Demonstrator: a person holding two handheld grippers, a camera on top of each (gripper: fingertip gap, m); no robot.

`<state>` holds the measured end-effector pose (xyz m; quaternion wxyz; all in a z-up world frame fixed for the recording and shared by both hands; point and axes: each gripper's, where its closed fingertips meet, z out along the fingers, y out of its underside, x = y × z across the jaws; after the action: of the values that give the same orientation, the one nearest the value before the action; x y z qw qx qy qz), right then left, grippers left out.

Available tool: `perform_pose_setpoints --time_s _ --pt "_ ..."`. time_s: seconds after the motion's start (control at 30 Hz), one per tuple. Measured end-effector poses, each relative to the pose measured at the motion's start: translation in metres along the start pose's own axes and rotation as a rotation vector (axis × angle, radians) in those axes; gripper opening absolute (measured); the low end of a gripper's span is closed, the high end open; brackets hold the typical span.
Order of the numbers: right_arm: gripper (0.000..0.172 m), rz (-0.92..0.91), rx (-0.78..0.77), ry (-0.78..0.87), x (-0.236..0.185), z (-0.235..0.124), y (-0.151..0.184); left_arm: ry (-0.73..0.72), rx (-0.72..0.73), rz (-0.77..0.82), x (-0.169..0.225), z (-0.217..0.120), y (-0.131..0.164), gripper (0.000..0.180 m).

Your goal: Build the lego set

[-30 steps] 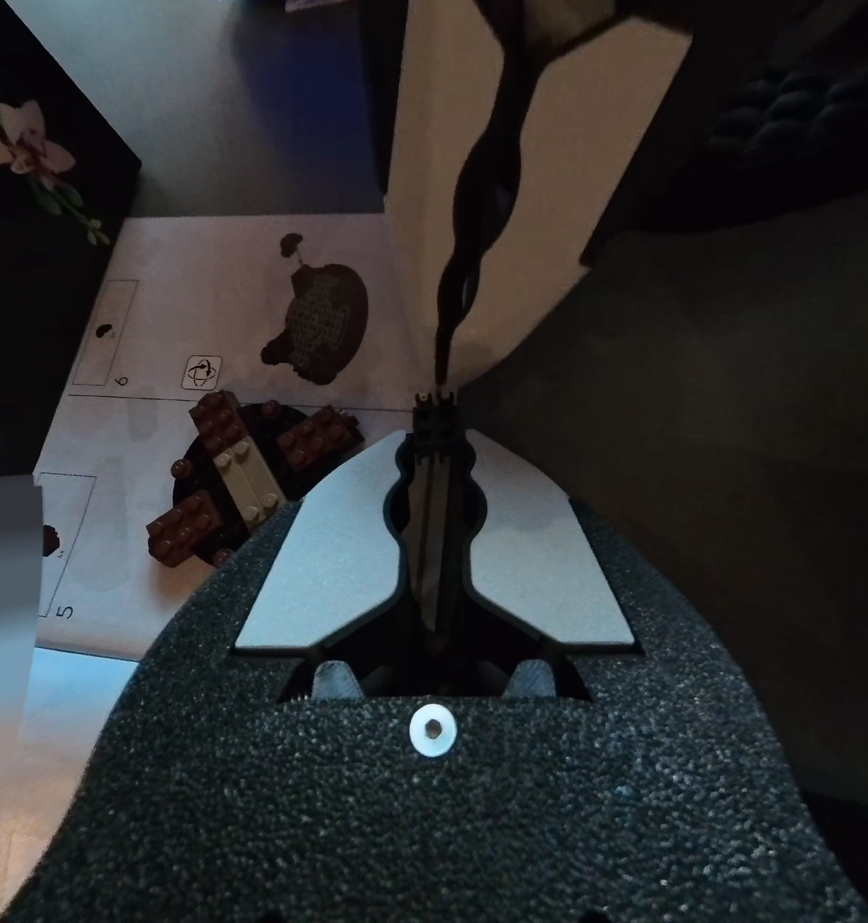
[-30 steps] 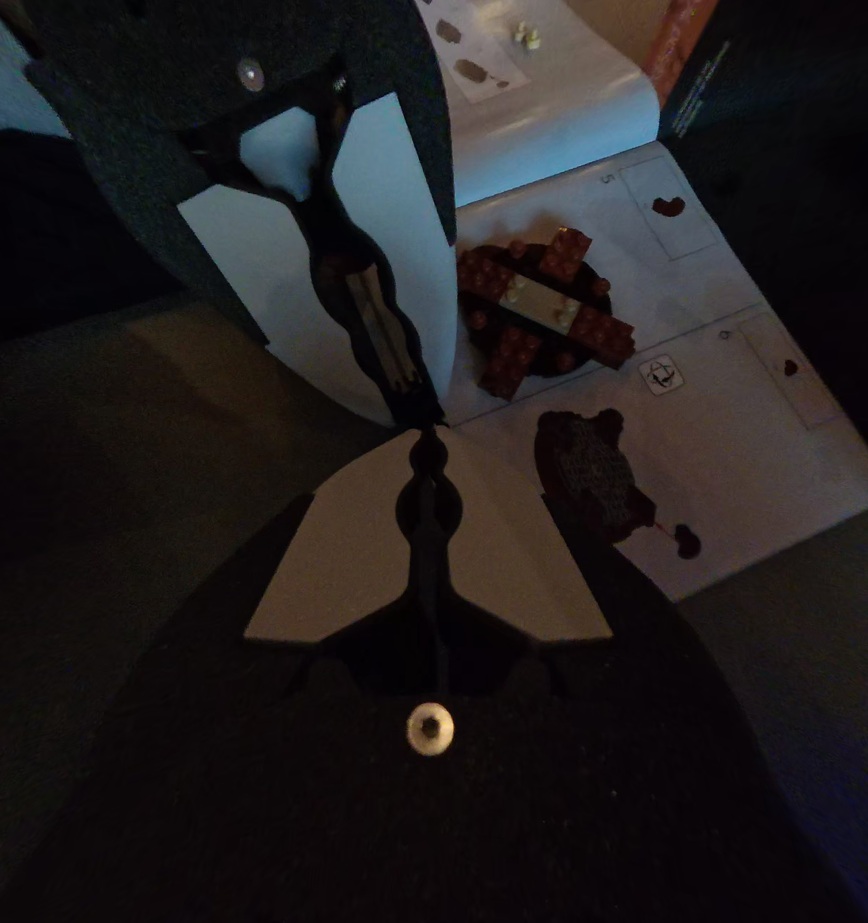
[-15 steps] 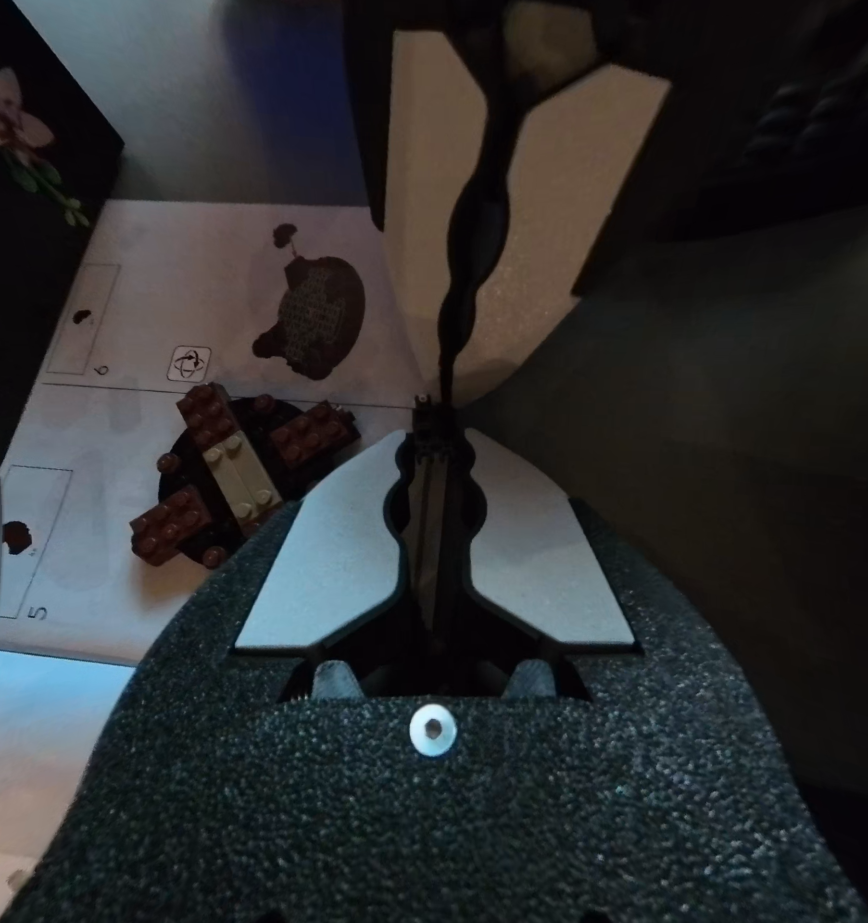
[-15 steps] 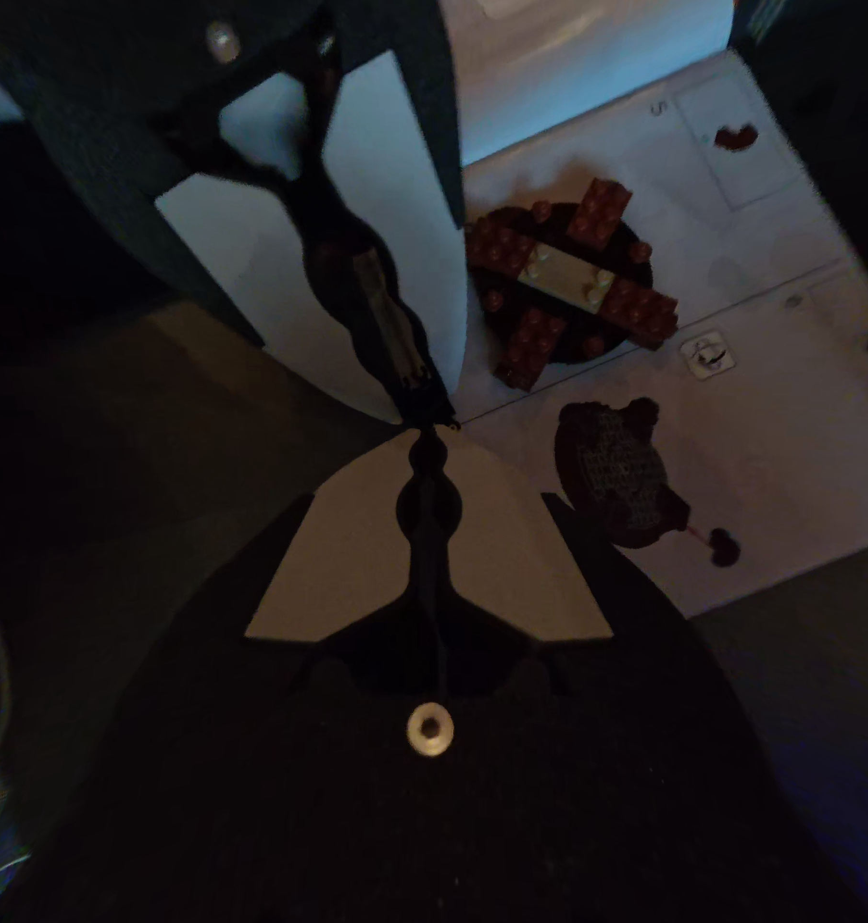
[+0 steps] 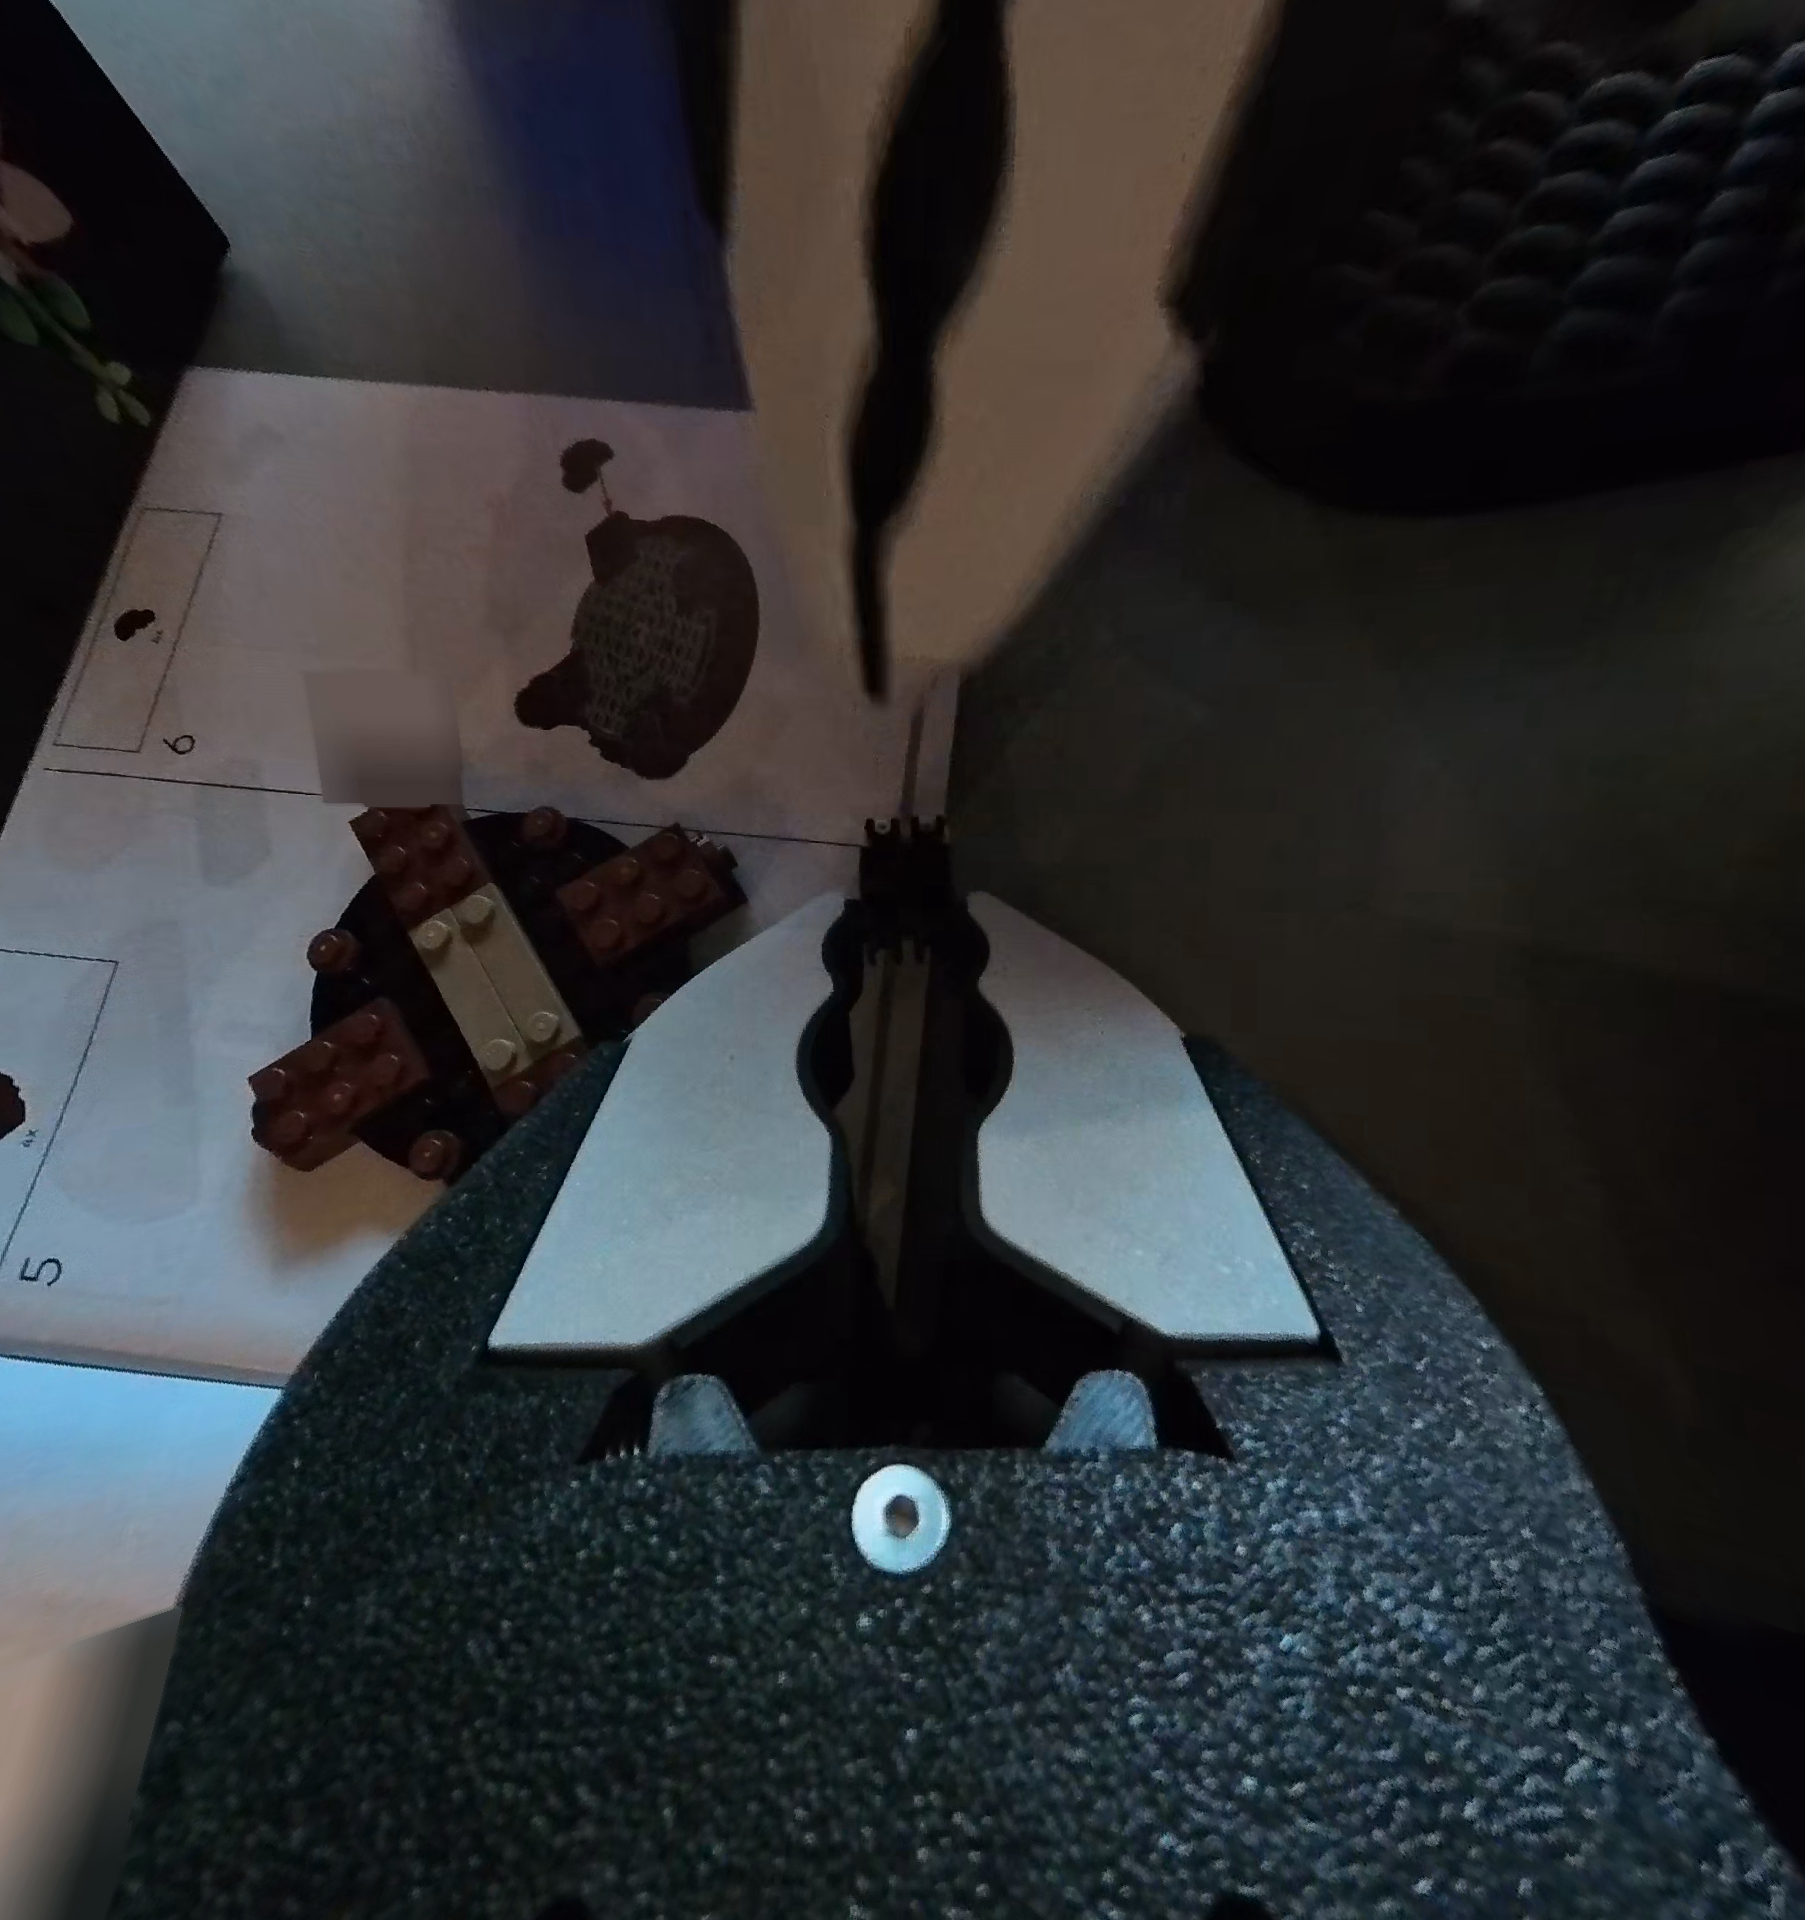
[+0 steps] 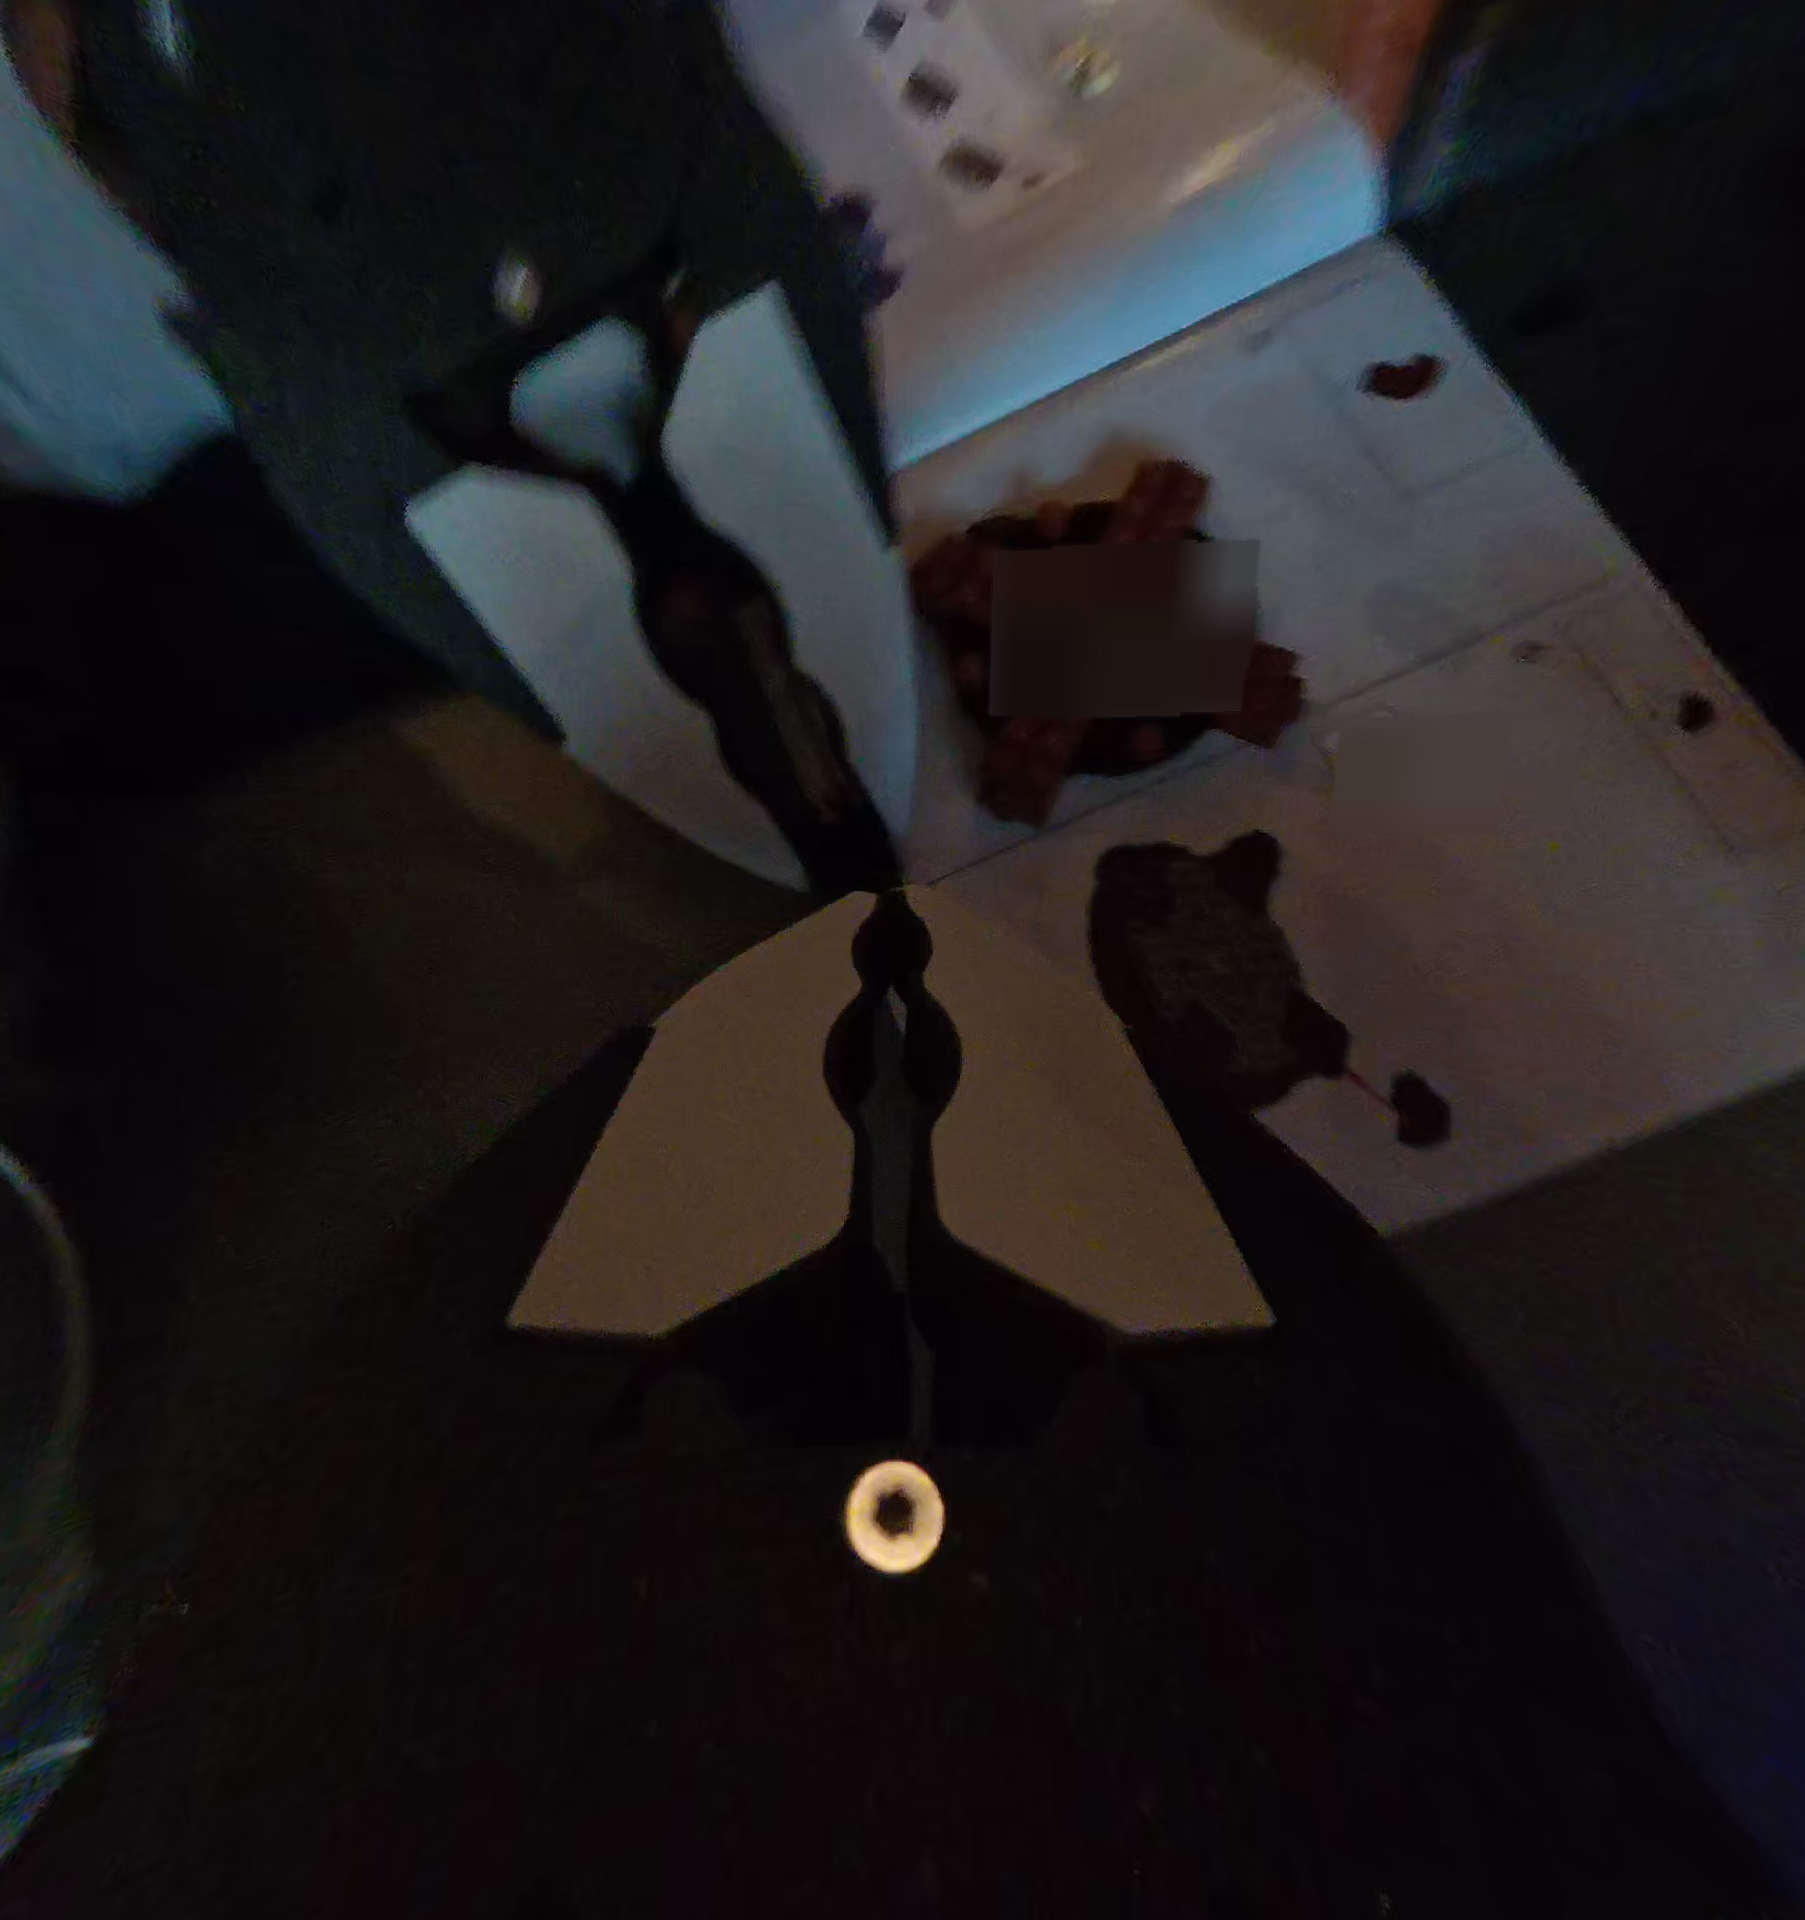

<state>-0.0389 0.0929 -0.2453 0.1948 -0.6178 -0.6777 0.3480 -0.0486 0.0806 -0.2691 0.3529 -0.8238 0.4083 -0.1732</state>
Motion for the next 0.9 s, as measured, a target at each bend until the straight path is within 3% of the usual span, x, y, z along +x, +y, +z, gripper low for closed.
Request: perform_pose_setpoints --time_s 0.13,0.4,0.7,0.8,0.83,0.9 --pt "0.0 -0.13 -0.088 0.043 -0.002 0.015 0.006 0.001 0.002 -0.001 0.0 0.0 0.0 0.016" --pt "0.0 -0.174 -0.161 0.024 0.0 0.021 0.006 0.007 0.006 -0.005 0.0 0.0 0.0 0.016" --pt "0.0 -0.209 -0.13 0.034 0.0 0.021 0.006 0.008 0.014 0.002 0.0 0.0 0.0 0.017" --pt "0.0 0.081 0.035 -0.03 0.003 0.009 -0.006 -0.024 0.02 0.034 -0.002 -0.002 0.0 0.017" --pt "0.019 0.204 0.158 -0.094 0.001 -0.003 -0.018 -0.054 0.036 0.049 -0.004 -0.005 -0.001 0.016" --pt "0.031 0.412 0.349 -0.205 0.001 -0.028 -0.034 -0.114 0.13 0.087 -0.008 -0.019 -0.013 0.016"
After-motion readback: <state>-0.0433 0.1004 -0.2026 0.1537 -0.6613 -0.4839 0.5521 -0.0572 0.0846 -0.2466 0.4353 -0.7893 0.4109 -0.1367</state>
